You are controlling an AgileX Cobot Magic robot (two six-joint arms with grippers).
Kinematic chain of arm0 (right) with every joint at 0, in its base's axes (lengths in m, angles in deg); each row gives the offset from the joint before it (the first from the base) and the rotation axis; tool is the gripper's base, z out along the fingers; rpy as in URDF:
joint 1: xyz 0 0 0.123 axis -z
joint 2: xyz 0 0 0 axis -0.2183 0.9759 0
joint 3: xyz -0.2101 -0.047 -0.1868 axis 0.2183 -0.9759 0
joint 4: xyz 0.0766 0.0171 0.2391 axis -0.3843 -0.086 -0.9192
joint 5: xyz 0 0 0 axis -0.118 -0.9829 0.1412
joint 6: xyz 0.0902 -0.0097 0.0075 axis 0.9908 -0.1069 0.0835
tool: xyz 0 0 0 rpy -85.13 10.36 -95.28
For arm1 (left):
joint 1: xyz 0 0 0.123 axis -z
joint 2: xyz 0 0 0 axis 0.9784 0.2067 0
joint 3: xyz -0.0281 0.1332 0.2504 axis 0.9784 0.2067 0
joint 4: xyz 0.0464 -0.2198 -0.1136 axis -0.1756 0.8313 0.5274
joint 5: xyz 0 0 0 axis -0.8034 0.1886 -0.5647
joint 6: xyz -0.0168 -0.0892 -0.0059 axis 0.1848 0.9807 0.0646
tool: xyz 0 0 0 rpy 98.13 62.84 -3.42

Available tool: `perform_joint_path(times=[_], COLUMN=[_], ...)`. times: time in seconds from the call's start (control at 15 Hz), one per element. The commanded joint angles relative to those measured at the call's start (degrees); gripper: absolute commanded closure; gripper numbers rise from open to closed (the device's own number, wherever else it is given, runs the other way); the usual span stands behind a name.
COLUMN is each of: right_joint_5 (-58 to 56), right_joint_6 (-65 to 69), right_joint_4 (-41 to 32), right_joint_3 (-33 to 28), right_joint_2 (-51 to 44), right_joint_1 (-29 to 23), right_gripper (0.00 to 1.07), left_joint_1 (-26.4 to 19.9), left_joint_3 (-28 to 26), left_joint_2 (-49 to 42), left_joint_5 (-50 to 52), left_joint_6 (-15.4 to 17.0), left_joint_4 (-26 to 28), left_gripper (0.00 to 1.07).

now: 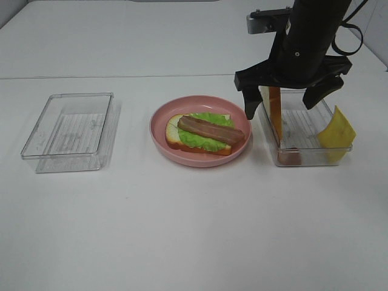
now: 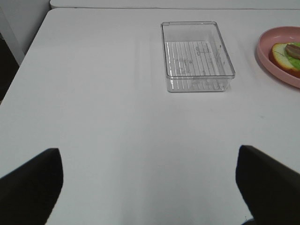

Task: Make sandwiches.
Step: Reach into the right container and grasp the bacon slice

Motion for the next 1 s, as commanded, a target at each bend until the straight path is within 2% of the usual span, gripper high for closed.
perform_joint_path(times=[0.07, 0.2, 0.47, 1.0], right_joint_5=[1.78, 2.69, 3.21, 4.70], right_joint_6=[1.66, 2.12, -0.57, -1.15], right_joint_4=[2.69, 4.87, 1.43, 0.74], right_joint_3=[0.52, 0.57, 0.63, 0.63], right_joint_2=[2.12, 3.72, 6.19, 8.31], right_joint_1=[0.00, 0.52, 3.38, 3.44], right_gripper=[0.08, 0.08, 0.08, 0.15], left_joint_1=[0.00, 0.00, 0.00, 0.00], left_joint_3=[0.06, 0.06, 0.06, 0.06], left_joint_2=[-0.97, -0.97, -0.97, -0.97], left_joint_5=[1.03, 1.03, 1.03, 1.03], left_joint_6=[-0.11, -0.11, -0.11, -0.17], left_joint_4=[0.57, 0.57, 0.46, 0.40], left_gripper=[0.15, 0.15, 0.15, 0.15])
